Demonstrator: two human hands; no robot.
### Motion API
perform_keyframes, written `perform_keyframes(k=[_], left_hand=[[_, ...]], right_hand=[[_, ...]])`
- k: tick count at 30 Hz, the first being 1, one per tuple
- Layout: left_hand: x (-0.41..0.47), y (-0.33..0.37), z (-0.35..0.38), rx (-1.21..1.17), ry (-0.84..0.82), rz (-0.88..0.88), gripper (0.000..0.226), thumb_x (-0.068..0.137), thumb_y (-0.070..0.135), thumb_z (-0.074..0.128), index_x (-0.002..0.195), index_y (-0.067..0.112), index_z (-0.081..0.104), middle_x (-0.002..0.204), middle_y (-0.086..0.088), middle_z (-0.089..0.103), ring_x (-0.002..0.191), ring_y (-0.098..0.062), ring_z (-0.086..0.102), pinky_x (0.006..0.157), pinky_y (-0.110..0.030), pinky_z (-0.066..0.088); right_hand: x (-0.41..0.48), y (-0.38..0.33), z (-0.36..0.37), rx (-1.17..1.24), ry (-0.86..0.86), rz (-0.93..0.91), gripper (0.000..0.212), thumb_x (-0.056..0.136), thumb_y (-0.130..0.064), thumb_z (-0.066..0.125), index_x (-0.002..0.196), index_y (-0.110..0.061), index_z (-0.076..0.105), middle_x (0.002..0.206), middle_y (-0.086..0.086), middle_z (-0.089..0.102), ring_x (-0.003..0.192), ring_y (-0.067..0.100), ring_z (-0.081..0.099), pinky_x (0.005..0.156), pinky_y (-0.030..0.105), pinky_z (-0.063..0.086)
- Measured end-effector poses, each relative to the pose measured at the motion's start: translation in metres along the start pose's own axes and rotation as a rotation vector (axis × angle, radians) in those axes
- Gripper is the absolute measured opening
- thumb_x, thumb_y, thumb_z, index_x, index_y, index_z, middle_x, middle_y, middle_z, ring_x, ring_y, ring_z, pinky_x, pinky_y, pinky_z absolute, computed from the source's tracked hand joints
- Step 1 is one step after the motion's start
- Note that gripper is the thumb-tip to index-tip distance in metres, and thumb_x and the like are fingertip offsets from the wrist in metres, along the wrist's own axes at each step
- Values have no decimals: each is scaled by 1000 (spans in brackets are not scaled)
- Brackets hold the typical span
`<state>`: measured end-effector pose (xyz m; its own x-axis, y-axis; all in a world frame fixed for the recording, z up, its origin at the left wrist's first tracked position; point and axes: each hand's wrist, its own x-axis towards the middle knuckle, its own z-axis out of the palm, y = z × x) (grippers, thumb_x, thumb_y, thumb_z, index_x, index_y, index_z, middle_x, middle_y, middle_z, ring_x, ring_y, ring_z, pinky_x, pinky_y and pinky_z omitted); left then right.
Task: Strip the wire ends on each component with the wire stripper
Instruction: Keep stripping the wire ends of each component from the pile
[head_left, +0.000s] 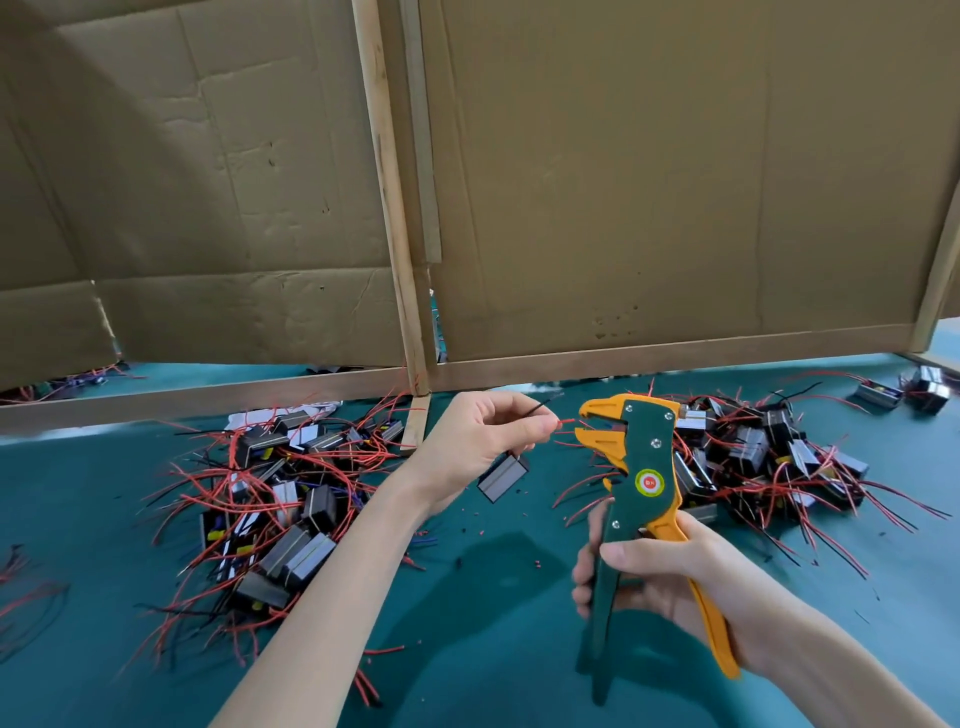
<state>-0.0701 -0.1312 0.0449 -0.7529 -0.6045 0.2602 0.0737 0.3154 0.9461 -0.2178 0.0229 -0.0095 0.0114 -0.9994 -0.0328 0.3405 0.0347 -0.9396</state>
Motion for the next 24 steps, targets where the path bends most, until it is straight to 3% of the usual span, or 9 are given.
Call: perform_keyframes(k=[19,24], left_hand=[[-4,11,0,142,-79,-10,11,88,12,67,79,17,70,66,13,63,65,-2,52,67,-14,43],[-5,13,-4,157,-128,-21,10,88,13,67,79,18,71,69,12,64,67,-1,54,68,-13,43]], right_hand=[[-3,-2,-3,-122,8,27,43,56,-18,94,86,-2,68,82,32,62,75,45,64,75,54,54],[-5,-3,1,-169,60,49,45,51,-27,96,76,-4,67,73,29,60,65,40,62,66,48,55]])
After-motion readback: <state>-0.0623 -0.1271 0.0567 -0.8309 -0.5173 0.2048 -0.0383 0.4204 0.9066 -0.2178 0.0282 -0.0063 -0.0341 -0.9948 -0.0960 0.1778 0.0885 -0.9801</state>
